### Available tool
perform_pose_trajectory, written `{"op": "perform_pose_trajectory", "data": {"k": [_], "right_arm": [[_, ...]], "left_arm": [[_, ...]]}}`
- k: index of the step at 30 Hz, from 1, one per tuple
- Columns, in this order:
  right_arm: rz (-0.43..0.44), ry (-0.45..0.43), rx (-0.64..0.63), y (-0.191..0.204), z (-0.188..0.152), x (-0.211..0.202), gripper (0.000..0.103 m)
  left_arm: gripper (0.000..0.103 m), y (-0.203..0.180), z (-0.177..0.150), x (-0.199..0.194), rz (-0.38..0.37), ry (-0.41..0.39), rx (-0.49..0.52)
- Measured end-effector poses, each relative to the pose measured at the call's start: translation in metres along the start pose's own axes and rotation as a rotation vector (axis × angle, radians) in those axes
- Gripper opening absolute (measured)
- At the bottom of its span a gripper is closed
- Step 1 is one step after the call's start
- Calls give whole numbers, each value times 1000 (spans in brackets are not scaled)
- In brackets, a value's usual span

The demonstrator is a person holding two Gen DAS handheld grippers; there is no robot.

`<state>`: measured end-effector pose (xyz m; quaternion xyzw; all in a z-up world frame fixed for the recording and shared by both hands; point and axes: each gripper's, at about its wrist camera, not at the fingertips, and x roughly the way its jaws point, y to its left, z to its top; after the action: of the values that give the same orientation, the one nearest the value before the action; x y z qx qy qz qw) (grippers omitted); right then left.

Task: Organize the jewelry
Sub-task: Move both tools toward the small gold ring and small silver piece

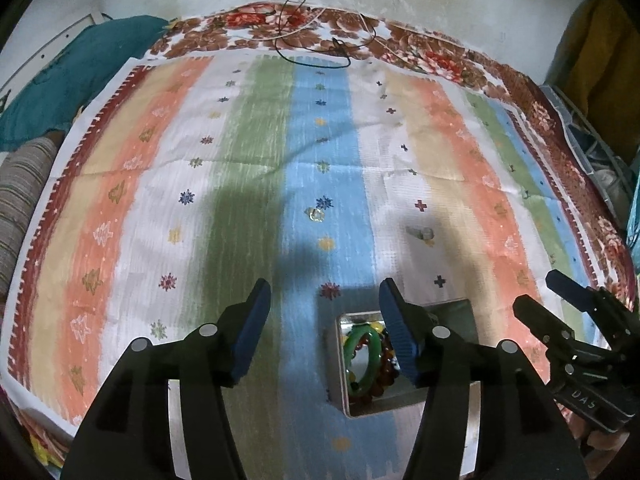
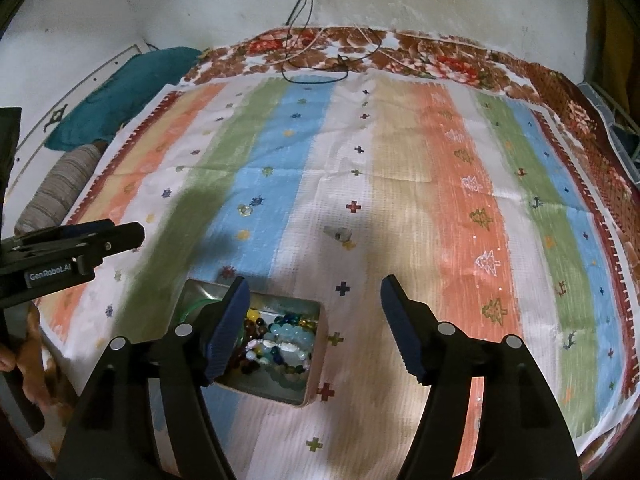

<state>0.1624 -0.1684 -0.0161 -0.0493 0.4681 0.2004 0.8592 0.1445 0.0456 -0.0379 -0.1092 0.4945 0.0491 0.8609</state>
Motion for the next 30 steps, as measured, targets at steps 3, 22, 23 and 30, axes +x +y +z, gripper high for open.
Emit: {"op": "perform_pose_trajectory", "data": {"k": [3, 22, 23, 30], "right_arm": [[-5, 7, 7, -2, 3, 5, 68], [-40, 62, -7, -6, 22, 44, 69], [-42, 65, -5, -7, 23, 46, 69], [-45, 89, -7, -8, 29, 61, 69]], "left_arm": [[62, 3, 5, 5, -2, 6, -5], [67, 1, 32, 42, 35, 29, 20], [67, 0, 33, 45, 37, 33, 23], [67, 3, 38, 65, 61, 60, 31]]}}
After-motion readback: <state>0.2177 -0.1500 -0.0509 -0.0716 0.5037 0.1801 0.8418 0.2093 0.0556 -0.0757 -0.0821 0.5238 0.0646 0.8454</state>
